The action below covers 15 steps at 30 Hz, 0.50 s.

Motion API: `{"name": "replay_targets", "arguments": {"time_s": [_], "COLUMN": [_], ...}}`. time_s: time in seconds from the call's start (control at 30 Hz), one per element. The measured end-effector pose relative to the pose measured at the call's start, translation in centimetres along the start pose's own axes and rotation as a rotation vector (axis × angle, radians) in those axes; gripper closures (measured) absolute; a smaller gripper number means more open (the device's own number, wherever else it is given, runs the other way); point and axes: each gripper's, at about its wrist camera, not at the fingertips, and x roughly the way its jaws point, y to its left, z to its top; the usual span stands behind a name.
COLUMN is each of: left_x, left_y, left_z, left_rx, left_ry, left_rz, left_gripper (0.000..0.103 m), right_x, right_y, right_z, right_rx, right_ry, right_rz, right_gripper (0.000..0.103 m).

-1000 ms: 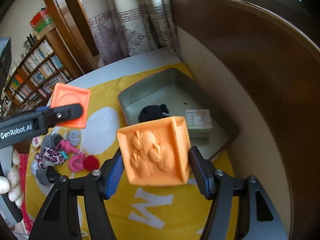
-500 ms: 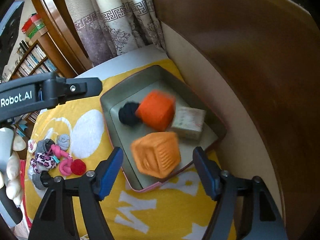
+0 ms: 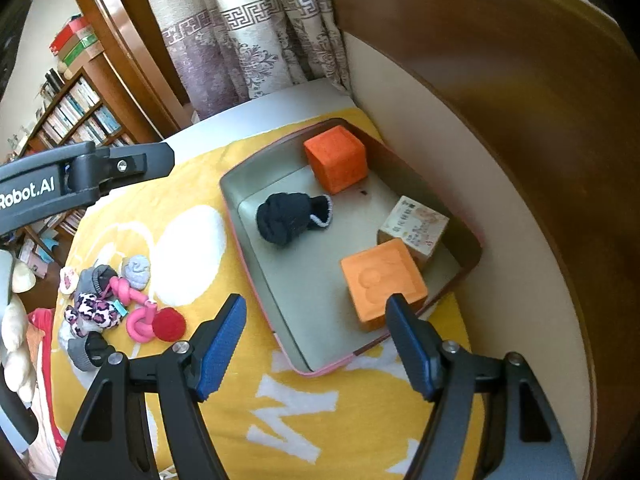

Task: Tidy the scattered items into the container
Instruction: 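Carry both orange blocks to the tin and release them inside, then return both tools to the pile and grasp the plastic-wrapped bundle with the left tool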

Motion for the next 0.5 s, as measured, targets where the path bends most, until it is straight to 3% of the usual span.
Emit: {"name": "replay_targets", "arguments": {"time_s": [0.5], "left_x": [-1.7], "left_y": [6.7], "left_z": [-2.5], "left_rx": [-0.075], "left_ry": [0.017], "left_rz": [0.026], "left_gripper": [0.028], "right_x": [0.3], "right_y": [6.4], "right_z": [-0.5], "right_rx": [-0.072], "right_ry": [0.008], "right_rz": [0.027], "right_gripper": [0.027]}}
